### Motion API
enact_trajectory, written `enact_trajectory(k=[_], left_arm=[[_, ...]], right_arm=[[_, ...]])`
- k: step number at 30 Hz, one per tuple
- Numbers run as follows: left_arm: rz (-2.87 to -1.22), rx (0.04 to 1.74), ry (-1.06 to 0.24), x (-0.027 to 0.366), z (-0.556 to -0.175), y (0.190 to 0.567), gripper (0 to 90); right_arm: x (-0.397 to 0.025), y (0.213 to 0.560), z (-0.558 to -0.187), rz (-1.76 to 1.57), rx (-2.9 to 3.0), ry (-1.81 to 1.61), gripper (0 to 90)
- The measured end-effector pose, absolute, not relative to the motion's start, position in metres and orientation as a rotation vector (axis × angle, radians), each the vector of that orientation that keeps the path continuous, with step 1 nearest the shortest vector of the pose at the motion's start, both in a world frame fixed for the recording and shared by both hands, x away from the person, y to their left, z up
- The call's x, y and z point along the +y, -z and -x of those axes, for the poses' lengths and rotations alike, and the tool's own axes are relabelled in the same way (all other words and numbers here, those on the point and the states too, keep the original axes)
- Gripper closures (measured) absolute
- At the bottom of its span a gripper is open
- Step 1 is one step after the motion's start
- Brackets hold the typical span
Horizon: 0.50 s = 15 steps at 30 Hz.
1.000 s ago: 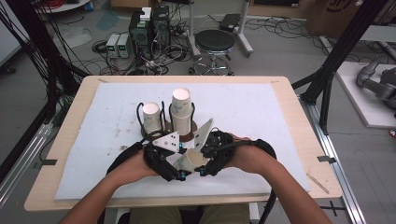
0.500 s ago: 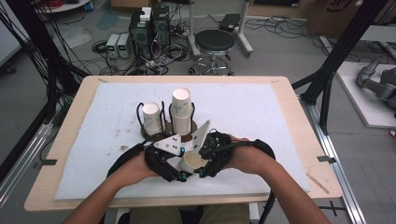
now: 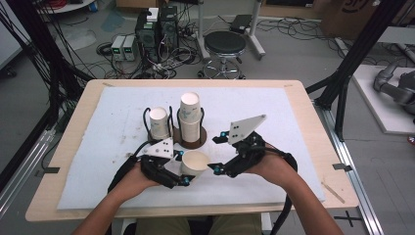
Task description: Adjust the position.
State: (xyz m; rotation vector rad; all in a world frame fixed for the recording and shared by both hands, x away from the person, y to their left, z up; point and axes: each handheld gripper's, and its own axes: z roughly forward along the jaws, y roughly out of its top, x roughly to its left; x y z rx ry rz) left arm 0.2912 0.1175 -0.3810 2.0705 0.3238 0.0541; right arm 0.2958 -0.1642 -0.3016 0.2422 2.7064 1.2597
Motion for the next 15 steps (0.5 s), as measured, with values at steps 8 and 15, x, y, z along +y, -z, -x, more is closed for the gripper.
enact_trajectory(k=[8, 15], left_arm=[[-1.967, 0.409, -0.107, 0.139, -0.289, 0.39, 33.1], [-1.887, 0.462, -0.174, 0.162, -0.287, 0.397, 33.0]], right_arm=[[-0.2, 0.323, -0.295, -0.486, 2.55, -1.359, 22.1], [-0.234, 0.353, -0.289, -0.648, 2.369, -1.407, 21.3]])
